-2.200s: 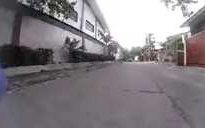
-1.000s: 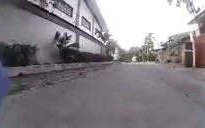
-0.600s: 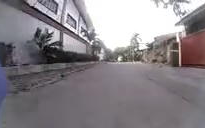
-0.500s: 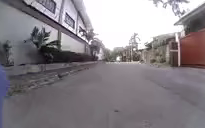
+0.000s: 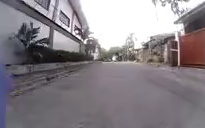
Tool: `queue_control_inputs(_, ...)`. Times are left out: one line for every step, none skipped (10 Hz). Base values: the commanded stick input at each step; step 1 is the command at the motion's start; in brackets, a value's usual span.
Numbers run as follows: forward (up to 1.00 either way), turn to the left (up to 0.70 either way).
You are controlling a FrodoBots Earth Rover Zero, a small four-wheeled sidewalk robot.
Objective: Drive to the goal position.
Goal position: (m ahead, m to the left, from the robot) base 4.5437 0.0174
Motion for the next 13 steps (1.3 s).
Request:
queue_control_inputs(1.00,0.02)
queue_control_inputs(1.00,-0.18)
queue_control_inputs(1.00,-0.40)
queue_control_inputs(1.00,-0.40)
queue_control_inputs(1.00,-0.40)
queue_control_inputs(1.00,-0.40)
queue_control_inputs(1.00,-0.40)
queue_control_inputs(1.00,-0.29)
queue_control_inputs(1.00,-0.01)
queue_control_inputs(1.00,0.09)
queue_control_inputs(1.00,0.01)
queue_control_inputs(1.00,0.03)
queue_control_inputs(1.00,0.00)
